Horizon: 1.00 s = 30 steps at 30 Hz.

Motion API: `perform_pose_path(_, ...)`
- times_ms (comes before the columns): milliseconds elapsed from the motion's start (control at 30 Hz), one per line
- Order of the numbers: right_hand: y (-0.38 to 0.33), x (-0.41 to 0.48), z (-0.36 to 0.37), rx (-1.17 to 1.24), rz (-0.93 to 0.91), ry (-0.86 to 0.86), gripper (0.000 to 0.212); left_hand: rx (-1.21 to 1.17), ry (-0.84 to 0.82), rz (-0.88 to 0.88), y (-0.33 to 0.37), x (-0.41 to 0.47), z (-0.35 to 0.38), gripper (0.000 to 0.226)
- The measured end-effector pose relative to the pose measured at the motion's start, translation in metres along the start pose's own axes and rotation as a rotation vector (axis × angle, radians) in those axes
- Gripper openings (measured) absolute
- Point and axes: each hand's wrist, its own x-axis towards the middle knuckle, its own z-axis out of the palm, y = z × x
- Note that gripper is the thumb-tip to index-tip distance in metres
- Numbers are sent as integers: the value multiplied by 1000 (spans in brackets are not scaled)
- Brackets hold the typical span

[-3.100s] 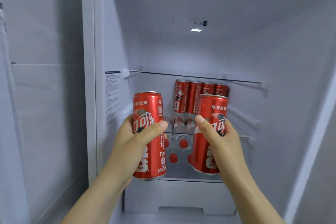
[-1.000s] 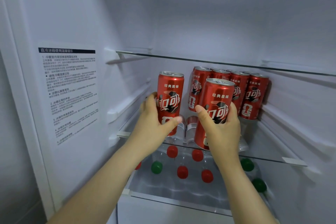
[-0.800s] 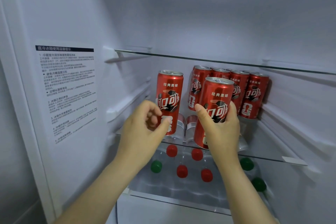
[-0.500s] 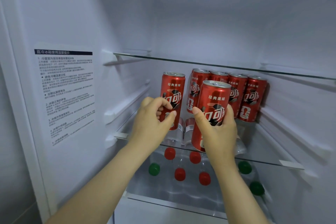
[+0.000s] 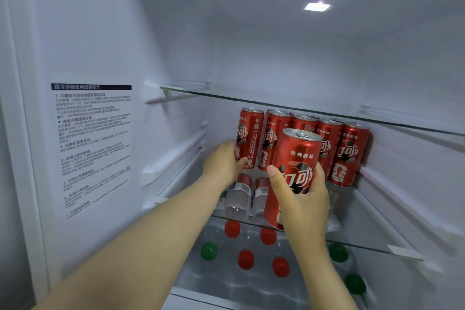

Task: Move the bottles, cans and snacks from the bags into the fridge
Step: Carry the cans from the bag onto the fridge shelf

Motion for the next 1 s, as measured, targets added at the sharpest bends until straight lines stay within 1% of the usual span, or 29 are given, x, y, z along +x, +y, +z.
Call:
perform_pose_path(133, 0, 0, 0, -5, -8, 7, 40, -78, 21, 81, 0, -1, 2, 16)
perform_pose_path(200, 0, 0, 1, -6, -8, 9, 38, -116, 22, 127, 0, -2, 2, 18)
perform_pose_path(267, -1, 0, 1, -12, -3, 7, 37, -127, -10, 172, 1, -3, 2, 29)
perform_pose_path(367, -4, -1, 2, -18, 3, 8, 36, -108, -142, 197, 3, -4, 2, 52)
perform_pose_path(433, -5, -1, 2, -19, 4, 11, 37, -80, -215, 206, 2, -4, 2, 57)
perform_pose_path(633, -5, -2, 3, -27, 14, 23, 40, 9, -342, 199, -1, 4, 11, 60)
perform_pose_path(833, -4, -2, 4, -25, 14, 38, 41, 28, -394, 164, 2, 7, 12, 56)
perform_pose_path(900, -4, -3, 4, -26, 12, 37, 40, -18, -389, 150, 2, 7, 10, 55)
perform_pose_path(1000, -3, -2, 4, -29, 3, 32, 38, -158, -342, 104, 2, 4, 5, 51)
